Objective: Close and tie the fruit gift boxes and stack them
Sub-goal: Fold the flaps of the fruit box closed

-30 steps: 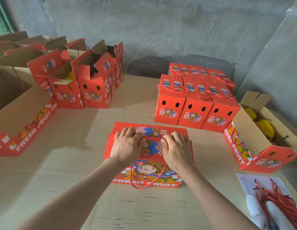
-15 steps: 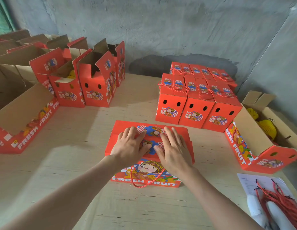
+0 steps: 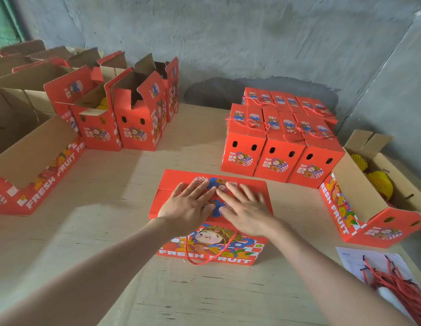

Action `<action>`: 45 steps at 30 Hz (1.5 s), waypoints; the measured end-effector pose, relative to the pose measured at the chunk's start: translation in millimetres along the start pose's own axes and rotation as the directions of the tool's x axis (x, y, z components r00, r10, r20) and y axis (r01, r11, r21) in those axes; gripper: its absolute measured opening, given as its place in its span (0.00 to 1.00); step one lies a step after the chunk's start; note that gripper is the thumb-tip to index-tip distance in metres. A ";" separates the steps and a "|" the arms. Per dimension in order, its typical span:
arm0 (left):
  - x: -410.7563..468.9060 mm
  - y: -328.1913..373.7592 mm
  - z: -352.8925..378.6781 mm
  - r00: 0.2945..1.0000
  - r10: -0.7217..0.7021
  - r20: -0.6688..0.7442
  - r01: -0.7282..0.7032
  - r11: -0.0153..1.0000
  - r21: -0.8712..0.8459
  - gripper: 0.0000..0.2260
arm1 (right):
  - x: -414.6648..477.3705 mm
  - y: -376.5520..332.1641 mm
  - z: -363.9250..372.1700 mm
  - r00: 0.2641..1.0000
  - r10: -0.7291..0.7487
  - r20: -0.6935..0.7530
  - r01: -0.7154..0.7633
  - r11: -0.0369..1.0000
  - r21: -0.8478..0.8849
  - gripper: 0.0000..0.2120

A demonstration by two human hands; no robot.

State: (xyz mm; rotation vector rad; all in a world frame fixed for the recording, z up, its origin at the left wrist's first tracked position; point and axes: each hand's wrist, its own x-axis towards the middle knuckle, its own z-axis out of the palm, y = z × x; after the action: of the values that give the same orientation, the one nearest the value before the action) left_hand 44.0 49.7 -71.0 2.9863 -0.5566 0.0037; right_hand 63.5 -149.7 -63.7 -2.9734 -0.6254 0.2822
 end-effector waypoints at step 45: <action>44.0 4.6 -4.0 0.590 -0.486 0.644 0.340 -0.575 -0.745 0.08 | -9.9 -12.3 -35.8 0.777 0.549 -0.308 0.116 0.356 0.927 0.17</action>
State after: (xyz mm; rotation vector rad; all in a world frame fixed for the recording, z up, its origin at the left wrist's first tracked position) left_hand 83.4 30.0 -65.6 1.0638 0.7757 -0.2497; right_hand 56.9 -144.3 -25.5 -1.7893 0.1037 -0.2410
